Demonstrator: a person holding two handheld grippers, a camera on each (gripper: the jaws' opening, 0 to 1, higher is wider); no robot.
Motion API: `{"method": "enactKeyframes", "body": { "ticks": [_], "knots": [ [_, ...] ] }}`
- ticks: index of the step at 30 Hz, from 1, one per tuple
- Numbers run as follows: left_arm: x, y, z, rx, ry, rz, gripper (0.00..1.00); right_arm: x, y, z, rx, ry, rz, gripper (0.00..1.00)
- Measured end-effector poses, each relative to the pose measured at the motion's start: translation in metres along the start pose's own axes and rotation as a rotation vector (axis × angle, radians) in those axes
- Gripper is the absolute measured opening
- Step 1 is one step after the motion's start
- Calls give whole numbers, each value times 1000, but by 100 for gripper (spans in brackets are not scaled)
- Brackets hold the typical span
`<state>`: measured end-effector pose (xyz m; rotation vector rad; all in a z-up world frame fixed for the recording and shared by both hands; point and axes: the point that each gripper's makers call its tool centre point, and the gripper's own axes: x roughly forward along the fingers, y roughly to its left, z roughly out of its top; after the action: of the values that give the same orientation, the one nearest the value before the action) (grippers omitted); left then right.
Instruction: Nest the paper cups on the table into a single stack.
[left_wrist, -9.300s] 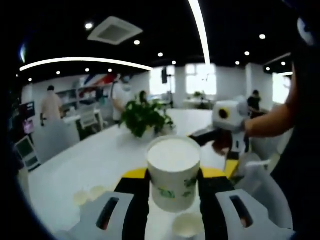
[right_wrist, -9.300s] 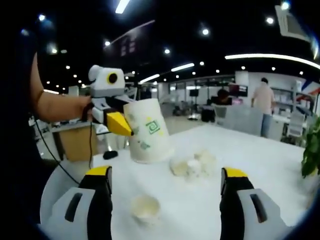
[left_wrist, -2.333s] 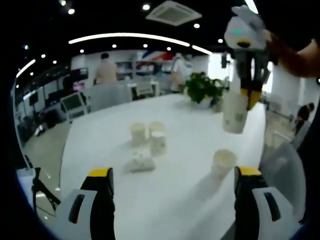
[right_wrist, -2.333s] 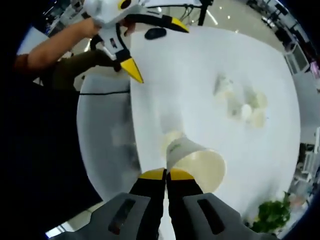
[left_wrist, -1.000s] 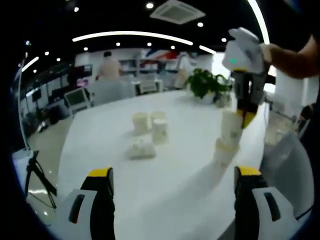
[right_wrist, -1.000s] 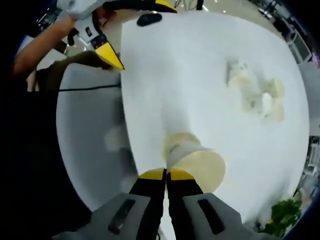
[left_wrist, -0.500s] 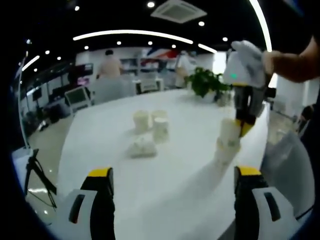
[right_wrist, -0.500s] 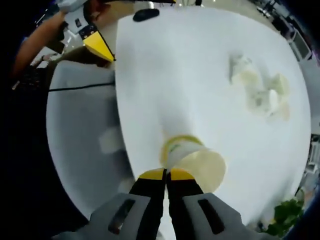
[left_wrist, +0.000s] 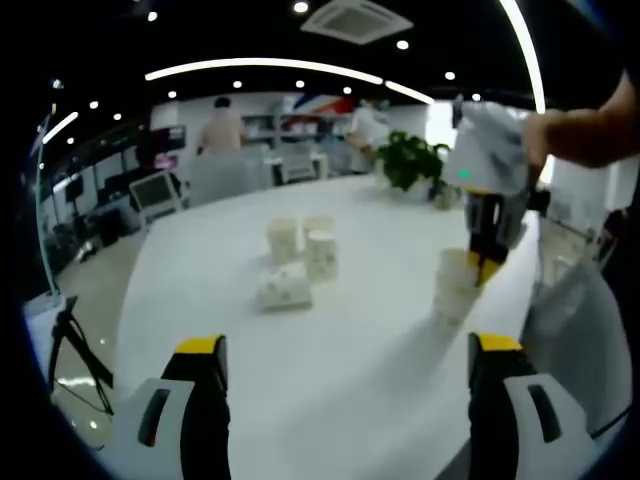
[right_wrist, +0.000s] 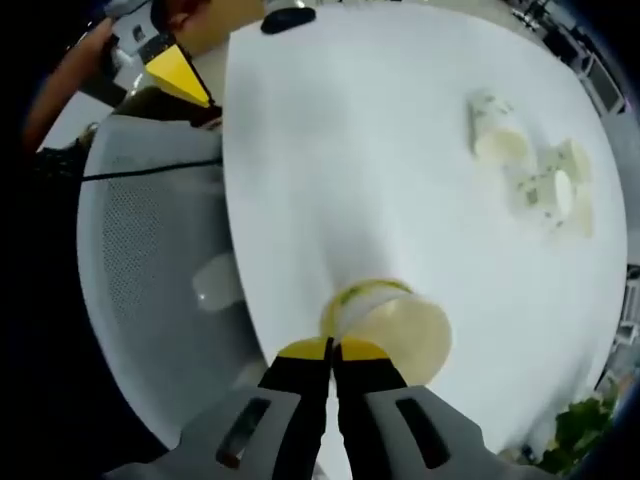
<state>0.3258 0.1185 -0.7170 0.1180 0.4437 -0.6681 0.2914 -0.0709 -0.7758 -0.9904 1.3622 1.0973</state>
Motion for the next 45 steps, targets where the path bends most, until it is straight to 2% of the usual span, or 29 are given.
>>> {"method": "enactKeyframes", "body": {
  "ticks": [6,16,18,24,30,37,40,43,45],
  "knots": [
    [0,0,-1,-2,2,1,99,8,-2,1,13,-3,1,0],
    [1,-2,-1,-1,0,-1,98,7,-6,3,-3,-27,-8,0],
    [0,-2,-1,-1,-1,0,98,7,-6,2,-9,-26,-5,4],
    [1,-4,-4,-3,3,-1,98,-4,-6,6,-9,-69,-5,12],
    [2,-5,-3,-1,4,-3,98,-14,-11,13,-37,-111,-70,13],
    [3,-5,0,5,0,-4,98,-23,-8,14,-54,-136,-64,18],
    [3,-5,0,9,3,-5,98,-27,-4,18,-59,-186,-47,23],
    [3,-5,0,11,5,-8,99,-35,-2,23,-26,-266,-14,27],
    [3,-5,0,14,5,-9,99,-41,-6,24,-19,-321,-20,31]
  ]
}}
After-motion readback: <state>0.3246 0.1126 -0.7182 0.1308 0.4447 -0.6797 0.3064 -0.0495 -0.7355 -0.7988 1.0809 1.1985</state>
